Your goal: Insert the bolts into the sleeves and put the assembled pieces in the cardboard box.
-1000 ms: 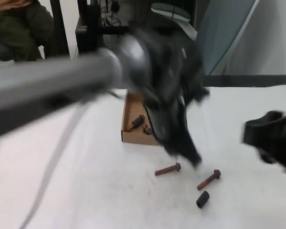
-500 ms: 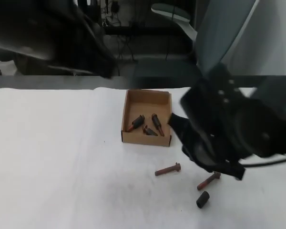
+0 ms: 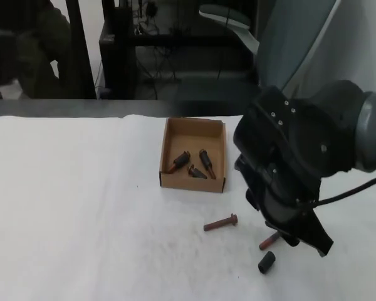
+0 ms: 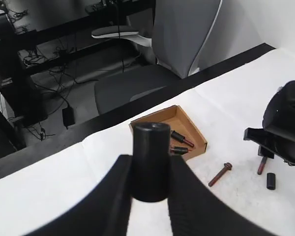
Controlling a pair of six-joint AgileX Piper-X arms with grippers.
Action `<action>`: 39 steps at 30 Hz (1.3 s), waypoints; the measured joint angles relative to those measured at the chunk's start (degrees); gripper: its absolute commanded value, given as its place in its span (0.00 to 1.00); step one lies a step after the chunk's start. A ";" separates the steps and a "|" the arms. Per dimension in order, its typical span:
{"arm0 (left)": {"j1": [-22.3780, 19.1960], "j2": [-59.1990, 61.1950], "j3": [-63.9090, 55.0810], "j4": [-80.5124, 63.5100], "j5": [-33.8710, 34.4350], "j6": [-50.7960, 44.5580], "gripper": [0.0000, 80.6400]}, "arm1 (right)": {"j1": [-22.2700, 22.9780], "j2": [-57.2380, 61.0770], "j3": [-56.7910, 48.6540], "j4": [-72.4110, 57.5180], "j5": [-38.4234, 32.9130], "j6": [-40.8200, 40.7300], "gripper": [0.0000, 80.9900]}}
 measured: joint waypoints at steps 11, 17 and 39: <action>0.00 -3.41 0.00 2.00 0.00 -0.42 0.02 | -7.59 5.63 0.00 0.08 -1.35 -0.04 0.63; 0.05 -3.39 0.00 0.92 -0.26 -0.32 0.02 | -7.56 8.55 0.00 -3.20 -3.02 0.67 0.63; 0.05 -3.39 0.00 -0.38 -1.42 2.18 0.02 | -10.09 14.27 -1.96 -5.89 -3.72 -11.25 0.00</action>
